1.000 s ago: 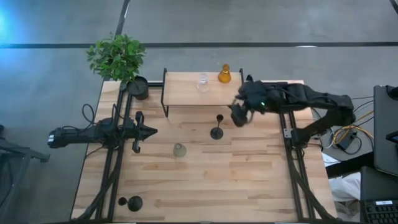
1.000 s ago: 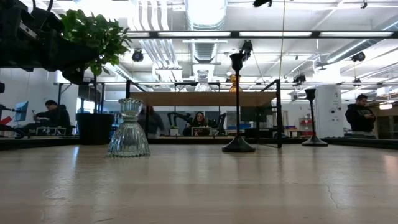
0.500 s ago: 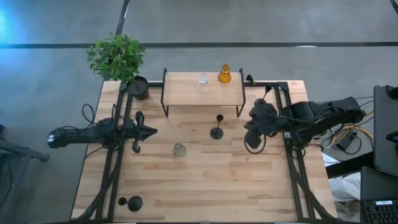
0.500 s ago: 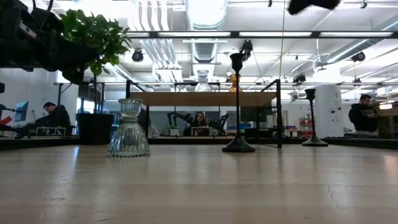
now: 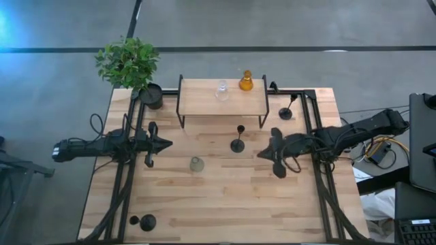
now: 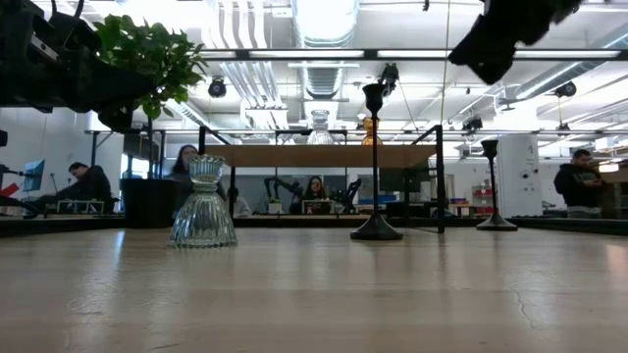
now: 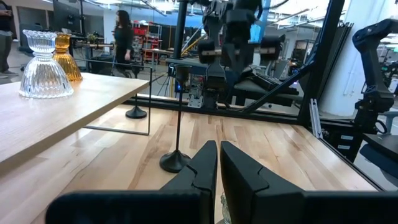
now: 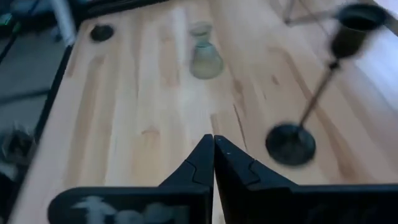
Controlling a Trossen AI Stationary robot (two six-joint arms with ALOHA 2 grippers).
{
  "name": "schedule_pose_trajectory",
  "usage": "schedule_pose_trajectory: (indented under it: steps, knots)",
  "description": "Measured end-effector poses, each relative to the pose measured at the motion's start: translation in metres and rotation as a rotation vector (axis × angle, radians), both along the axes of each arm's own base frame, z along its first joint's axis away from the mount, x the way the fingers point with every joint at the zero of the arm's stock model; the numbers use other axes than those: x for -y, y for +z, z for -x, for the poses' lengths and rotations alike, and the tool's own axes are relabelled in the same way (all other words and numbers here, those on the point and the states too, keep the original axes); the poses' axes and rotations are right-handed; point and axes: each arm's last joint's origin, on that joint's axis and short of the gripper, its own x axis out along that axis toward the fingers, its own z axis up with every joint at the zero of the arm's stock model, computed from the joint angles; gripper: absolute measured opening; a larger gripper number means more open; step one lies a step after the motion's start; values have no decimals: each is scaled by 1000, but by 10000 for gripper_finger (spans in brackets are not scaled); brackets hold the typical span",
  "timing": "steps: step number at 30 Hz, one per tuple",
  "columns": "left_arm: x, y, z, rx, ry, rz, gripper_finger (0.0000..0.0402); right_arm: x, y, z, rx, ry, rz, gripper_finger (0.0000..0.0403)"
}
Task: Pick & Place candle stick holders
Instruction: Put the green candle holder on the shelf
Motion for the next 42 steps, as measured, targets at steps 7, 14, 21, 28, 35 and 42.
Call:
schedule_pose_trajectory:
  steps: [7,14,21,28,35,42]
  knots:
    - [0,0,0,0,0,0,26,6,-38,19,142,23,10,8]
    - [0,0,0,0,0,0,26,12,-70,45,234,32,8,8]
    - [0,0,0,0,0,0,26,16,-92,66,332,86,118,8]
    - [0,0,0,0,0,0,26,20,-113,81,360,114,184,8]
    - [0,0,0,0,0,0,26,23,-112,93,393,138,252,8]
    - [0,0,0,-1,0,0,26,30,-102,99,498,81,308,8]
